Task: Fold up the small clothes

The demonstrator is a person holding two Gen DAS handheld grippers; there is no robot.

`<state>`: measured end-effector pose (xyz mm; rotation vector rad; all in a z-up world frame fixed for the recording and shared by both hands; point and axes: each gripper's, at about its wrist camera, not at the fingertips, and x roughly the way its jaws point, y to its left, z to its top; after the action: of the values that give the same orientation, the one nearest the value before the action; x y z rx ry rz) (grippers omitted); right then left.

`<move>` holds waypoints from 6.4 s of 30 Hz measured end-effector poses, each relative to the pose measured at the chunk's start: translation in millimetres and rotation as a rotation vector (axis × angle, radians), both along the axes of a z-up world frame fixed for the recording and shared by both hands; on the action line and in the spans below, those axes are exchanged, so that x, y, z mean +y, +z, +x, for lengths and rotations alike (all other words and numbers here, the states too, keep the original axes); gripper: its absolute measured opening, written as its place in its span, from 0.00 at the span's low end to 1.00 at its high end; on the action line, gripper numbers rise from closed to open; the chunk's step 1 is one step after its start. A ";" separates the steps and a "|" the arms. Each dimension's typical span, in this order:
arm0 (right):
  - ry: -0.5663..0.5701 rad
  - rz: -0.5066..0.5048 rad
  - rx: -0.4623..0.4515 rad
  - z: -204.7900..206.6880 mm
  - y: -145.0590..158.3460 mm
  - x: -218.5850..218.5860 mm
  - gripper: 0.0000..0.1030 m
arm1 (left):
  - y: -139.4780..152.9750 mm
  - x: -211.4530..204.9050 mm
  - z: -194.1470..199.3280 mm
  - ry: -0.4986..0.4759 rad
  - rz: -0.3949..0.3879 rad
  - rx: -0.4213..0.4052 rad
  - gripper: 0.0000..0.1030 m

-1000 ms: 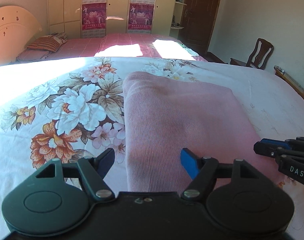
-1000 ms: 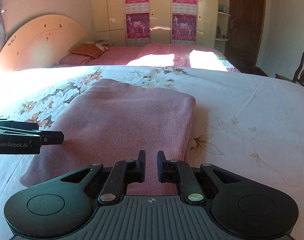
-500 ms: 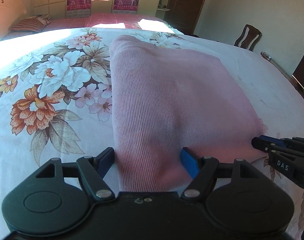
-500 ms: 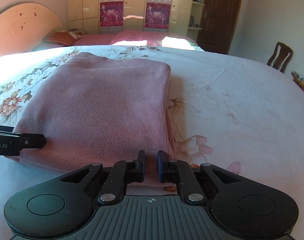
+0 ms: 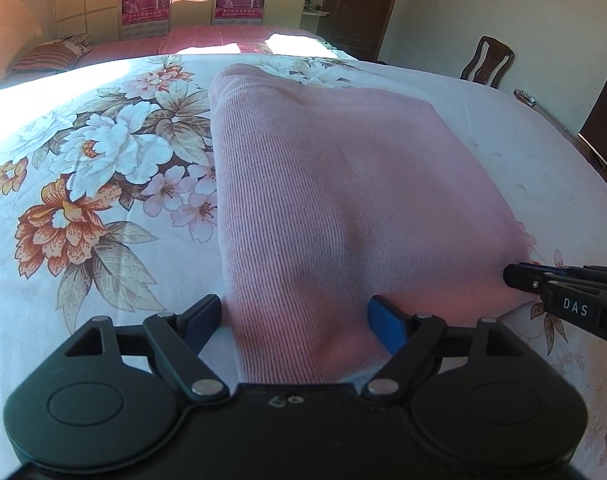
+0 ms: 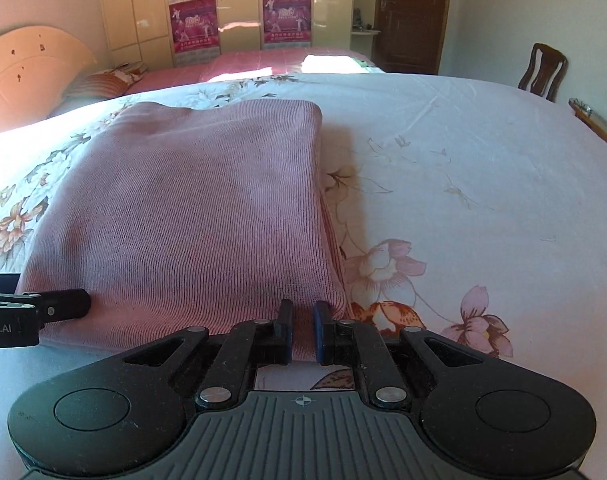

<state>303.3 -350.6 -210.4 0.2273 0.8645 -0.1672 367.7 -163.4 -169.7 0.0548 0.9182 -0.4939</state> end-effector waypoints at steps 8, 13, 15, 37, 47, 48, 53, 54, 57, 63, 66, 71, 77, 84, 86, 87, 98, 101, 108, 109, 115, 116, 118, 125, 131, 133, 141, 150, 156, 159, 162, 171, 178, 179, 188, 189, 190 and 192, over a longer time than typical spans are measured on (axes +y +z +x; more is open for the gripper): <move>0.046 0.083 -0.023 1.1 20.0 -14.9 0.10 | 14.6 1.2 4.3 0.027 -0.006 0.032 0.86; 0.075 0.079 -0.095 13.7 40.0 -17.8 0.52 | 36.6 -1.8 10.4 0.053 -0.015 -0.027 0.86; 0.098 0.047 -0.141 22.3 46.2 -14.4 0.78 | 41.1 -4.5 17.5 0.065 -0.016 -0.039 0.86; 0.110 0.095 -0.067 75.4 7.7 -56.2 0.56 | 17.9 -15.3 63.6 0.113 -0.057 0.028 0.93; 0.089 0.339 -0.051 91.1 -8.7 -81.1 0.56 | 2.2 -21.8 78.7 0.069 -0.116 0.098 0.95; 0.090 0.356 -0.054 92.6 -10.6 -82.2 0.56 | 0.7 -22.1 79.9 0.063 -0.122 0.105 0.94; 0.103 0.383 -0.077 99.4 -14.5 -84.0 0.56 | -3.9 -23.8 84.0 0.042 -0.151 0.114 0.88; 0.105 0.383 -0.077 100.7 -14.7 -84.2 0.56 | -3.4 -24.1 83.4 0.039 -0.154 0.112 0.87; 0.132 0.443 -0.058 100.1 -12.9 -87.9 0.30 | 2.7 -22.1 79.3 0.024 -0.172 0.097 0.69; 0.122 0.484 -0.050 100.5 -15.0 -91.3 0.33 | 1.5 -23.9 81.0 0.017 -0.175 0.091 0.66; 0.130 0.444 -0.040 98.1 -8.3 -82.6 0.33 | 4.6 -25.1 78.9 0.017 -0.170 0.082 0.58; 0.118 0.488 -0.045 91.5 -0.5 -87.4 0.22 | 20.8 -23.6 70.6 0.007 -0.167 0.036 0.38; 0.118 0.546 -0.103 77.8 20.2 -87.5 0.21 | 40.2 -19.7 60.8 -0.014 -0.197 0.002 0.34; 0.155 0.546 -0.145 68.8 56.0 -60.9 0.21 | 65.3 -1.8 53.5 -0.025 -0.215 -0.025 0.34; 0.165 0.553 -0.152 68.2 63.3 -48.3 0.21 | 72.1 13.3 52.5 -0.016 -0.220 -0.032 0.34; 0.171 0.555 -0.157 69.2 67.7 -39.6 0.21 | 75.0 20.7 52.1 -0.015 -0.219 -0.039 0.34; 0.208 0.569 -0.186 113.6 94.5 93.5 0.21 | 96.0 151.6 71.2 0.002 -0.214 -0.092 0.34; 0.201 0.590 -0.183 128.7 93.1 133.1 0.21 | 97.5 191.9 84.0 0.015 -0.211 -0.099 0.34; 0.224 0.606 -0.169 169.1 77.4 221.6 0.21 | 83.6 274.2 115.9 0.051 -0.176 -0.099 0.34; 0.222 0.603 -0.158 175.3 71.9 230.9 0.21 | 77.4 284.7 120.9 0.062 -0.176 -0.090 0.34; 0.164 0.550 -0.077 196.5 28.6 250.8 0.21 | 24.6 321.4 134.2 0.112 -0.143 -0.040 0.36; 0.158 0.546 -0.069 197.0 22.7 247.7 0.22 | 18.4 323.1 131.9 0.109 -0.143 -0.048 0.39; 0.154 0.516 -0.058 196.3 16.3 245.1 0.22 | 15.8 322.8 130.4 0.118 -0.155 -0.065 0.41; 0.141 0.427 -0.071 196.1 30.0 244.3 0.26 | 38.0 326.8 126.7 0.172 -0.152 -0.104 0.47; 0.152 0.326 -0.165 205.2 64.2 247.8 0.26 | 52.8 328.9 130.8 0.177 -0.183 -0.160 0.44; 0.183 0.315 -0.169 216.0 67.6 257.7 0.26 | 50.7 323.7 136.1 0.189 -0.165 -0.167 0.44; 0.219 0.217 -0.088 247.2 30.0 275.7 0.26 | 28.8 346.2 118.5 0.210 -0.117 -0.106 0.51; 0.286 0.295 -0.129 186.5 71.5 273.8 0.26 | 63.8 332.6 83.1 0.122 -0.160 -0.215 0.48; 0.364 0.244 -0.093 137.8 66.1 304.2 0.27 | 28.4 300.1 81.7 0.065 -0.059 -0.182 0.49; 0.366 0.203 -0.050 124.0 50.4 306.2 0.26 | 27.4 299.0 80.5 0.078 -0.058 -0.184 0.49; 0.385 0.081 -0.042 115.8 38.8 309.4 0.21 | 32.4 296.4 76.7 0.073 -0.037 -0.181 0.49; 0.361 0.078 -0.025 101.5 36.7 310.8 0.20 | 31.6 295.3 54.9 0.101 -0.001 -0.127 0.51; 0.335 0.082 -0.014 94.8 33.2 313.0 0.20 | 17.2 287.8 56.0 0.106 0.033 -0.079 0.53; 0.325 0.094 -0.006 96.6 33.1 311.6 0.20 | 17.4 287.6 56.5 0.103 0.037 -0.080 0.54; 0.306 0.143 0.042 104.4 45.4 308.8 0.21 | 44.9 290.3 60.0 0.085 0.010 -0.110 0.53; 0.304 0.142 0.031 105.8 49.4 309.4 0.21 | 47.9 289.9 62.8 0.083 0.012 -0.119 0.53; 0.299 0.139 0.016 107.3 53.7 310.1 0.21 | 51.4 290.0 66.0 0.082 0.014 -0.131 0.53; 0.287 0.138 -0.017 113.3 61.3 310.3 0.21 | 58.0 290.1 74.8 0.085 0.009 -0.158 0.55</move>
<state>416.6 -40.3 -149.1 0.2303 0.8826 0.1617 442.5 126.7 -111.7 0.0625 0.7646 -0.4008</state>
